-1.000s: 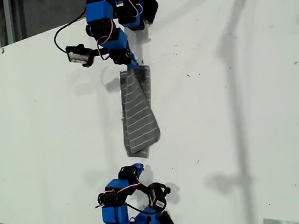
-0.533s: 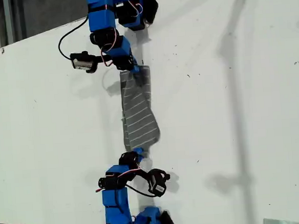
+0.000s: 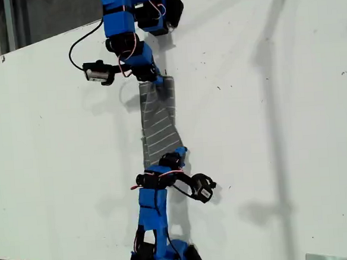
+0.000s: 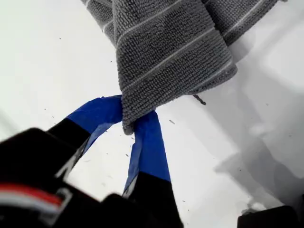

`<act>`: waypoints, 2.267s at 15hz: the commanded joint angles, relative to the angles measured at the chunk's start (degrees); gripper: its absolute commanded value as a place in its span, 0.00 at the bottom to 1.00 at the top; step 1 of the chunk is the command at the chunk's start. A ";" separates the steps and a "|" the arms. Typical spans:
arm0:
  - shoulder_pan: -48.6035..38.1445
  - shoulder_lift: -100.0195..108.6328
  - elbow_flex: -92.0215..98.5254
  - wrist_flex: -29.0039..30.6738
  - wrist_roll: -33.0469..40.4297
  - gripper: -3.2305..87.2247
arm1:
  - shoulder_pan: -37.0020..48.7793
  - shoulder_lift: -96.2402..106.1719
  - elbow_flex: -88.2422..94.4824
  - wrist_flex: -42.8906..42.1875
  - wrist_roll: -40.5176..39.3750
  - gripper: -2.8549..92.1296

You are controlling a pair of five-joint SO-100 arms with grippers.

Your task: Grasp corners of a square towel and fold twice.

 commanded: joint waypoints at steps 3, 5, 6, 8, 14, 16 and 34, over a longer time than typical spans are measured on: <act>0.53 -1.76 -3.25 3.08 -4.22 0.26 | -1.58 2.90 -0.97 -0.44 0.53 0.03; -0.26 -2.72 -3.16 3.60 -4.04 0.26 | -2.20 2.90 -0.97 -0.62 0.70 0.03; -0.79 -3.16 -3.25 3.69 -3.69 0.26 | -2.37 2.81 -0.88 -0.70 0.97 0.03; -1.58 -4.31 -3.34 3.60 -3.52 0.26 | -2.81 2.72 -0.79 -1.14 1.14 0.03; -3.25 -5.62 -7.47 5.36 -1.58 0.26 | -4.66 -7.82 -7.21 -3.25 0.18 0.03; -3.43 -5.62 -8.44 6.15 -1.05 0.26 | -4.31 -12.48 -13.10 -1.49 -1.85 0.03; -4.04 -5.27 -18.02 18.19 2.29 0.03 | -6.42 -28.65 -31.03 2.11 -4.13 0.03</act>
